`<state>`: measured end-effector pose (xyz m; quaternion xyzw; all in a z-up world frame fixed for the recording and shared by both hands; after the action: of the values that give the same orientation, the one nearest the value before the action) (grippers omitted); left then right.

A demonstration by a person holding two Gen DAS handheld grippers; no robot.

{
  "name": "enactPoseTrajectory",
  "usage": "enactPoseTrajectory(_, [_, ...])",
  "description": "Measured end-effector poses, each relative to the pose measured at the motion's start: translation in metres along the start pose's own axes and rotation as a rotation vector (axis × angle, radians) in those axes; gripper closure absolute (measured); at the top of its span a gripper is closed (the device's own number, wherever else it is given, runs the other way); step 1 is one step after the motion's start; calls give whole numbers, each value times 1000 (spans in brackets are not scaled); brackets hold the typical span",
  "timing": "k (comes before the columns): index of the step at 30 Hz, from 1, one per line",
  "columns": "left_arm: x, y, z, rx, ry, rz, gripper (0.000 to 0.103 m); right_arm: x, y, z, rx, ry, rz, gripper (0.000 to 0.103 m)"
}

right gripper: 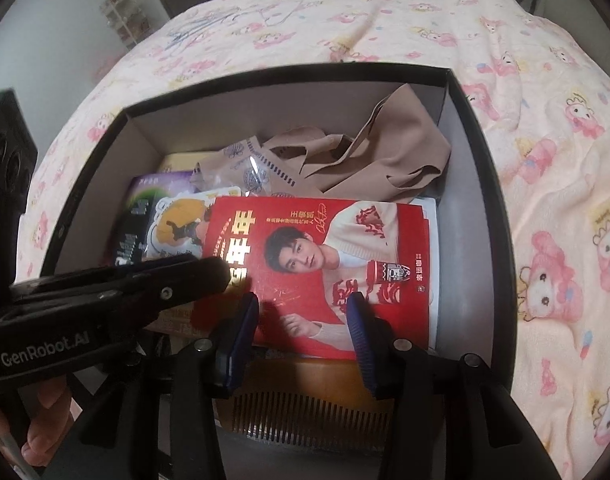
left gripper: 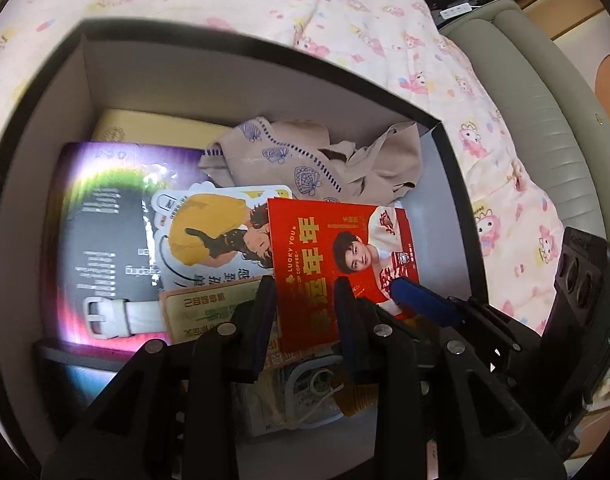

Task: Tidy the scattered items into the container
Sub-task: 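Lower the red packet into the box and open the right gripper, then withdraw the right gripper from the box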

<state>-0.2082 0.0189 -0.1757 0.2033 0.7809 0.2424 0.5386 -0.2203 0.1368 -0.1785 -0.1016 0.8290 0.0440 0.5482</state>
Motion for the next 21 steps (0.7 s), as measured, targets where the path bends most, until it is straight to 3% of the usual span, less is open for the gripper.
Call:
enactPoseTrajectory(5, [-35,13,11,93,76,-38,74,-36,7,10,47,78,48,57])
enactPoseTrajectory(7, [-47,20,15,121,106,-34,67,-51,10,14,63,120,68,52])
enactPoseTrajectory(11, [-62,31,21,160,154,-49,65,-74,6,15,74,167,86,51])
enactPoseTrajectory(15, [-86,50,33,211,198,-44,48,-92,-9,19,55,226,130,50])
enactPoseTrajectory(21, [-129,69,64,315,232,-89,48,-127,-21,48,68,256,108,49])
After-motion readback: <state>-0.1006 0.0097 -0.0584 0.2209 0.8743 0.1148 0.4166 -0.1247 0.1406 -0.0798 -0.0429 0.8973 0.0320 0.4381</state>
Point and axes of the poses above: each gripper's, at about its wrist camera, not at the fingertips, and x roughly the way its jaws point, y to its right, z to its underside, the point moved 5 cm from there along x, roughly the way its jaws point, and after that the axes turned 10 degrees about z, right-handed, at the moved point
